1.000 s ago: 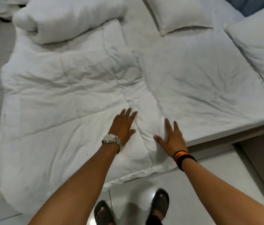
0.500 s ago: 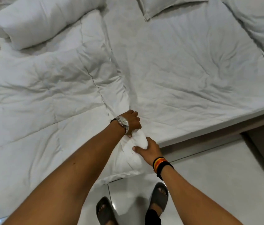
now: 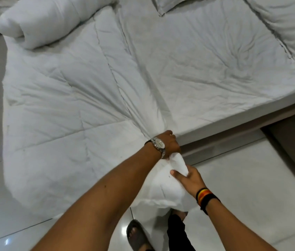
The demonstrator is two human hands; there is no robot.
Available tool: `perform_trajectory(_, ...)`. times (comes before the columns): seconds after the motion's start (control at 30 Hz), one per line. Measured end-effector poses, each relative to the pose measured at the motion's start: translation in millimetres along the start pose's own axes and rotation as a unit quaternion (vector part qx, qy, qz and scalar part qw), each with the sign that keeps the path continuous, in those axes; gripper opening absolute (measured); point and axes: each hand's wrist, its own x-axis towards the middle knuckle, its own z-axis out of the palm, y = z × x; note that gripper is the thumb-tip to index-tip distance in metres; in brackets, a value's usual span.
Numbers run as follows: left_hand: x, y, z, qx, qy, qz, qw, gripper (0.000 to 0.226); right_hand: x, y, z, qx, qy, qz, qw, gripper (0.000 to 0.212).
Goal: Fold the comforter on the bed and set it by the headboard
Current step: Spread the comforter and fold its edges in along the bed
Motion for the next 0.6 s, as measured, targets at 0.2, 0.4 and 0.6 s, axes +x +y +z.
perform_trajectory(0.2, -11, 22, 4, 0.002, 0.031, -0.004, 1.0, 0.036, -21, 18, 1, -0.006, 0.009, -0.026, 1.0, 0.028)
perform_trajectory(0.4, -15, 41, 34, -0.114, 0.202, -0.142, 0.962, 0.074, -1, 23, -5, -0.09, 0.075, -0.04, 0.992, 0.055)
perform_trajectory(0.6, -111, 30, 110, -0.263, 0.319, -0.382, 0.827, 0.077, 7, -16, 57, -0.3, 0.078, -0.257, 0.916, 0.094)
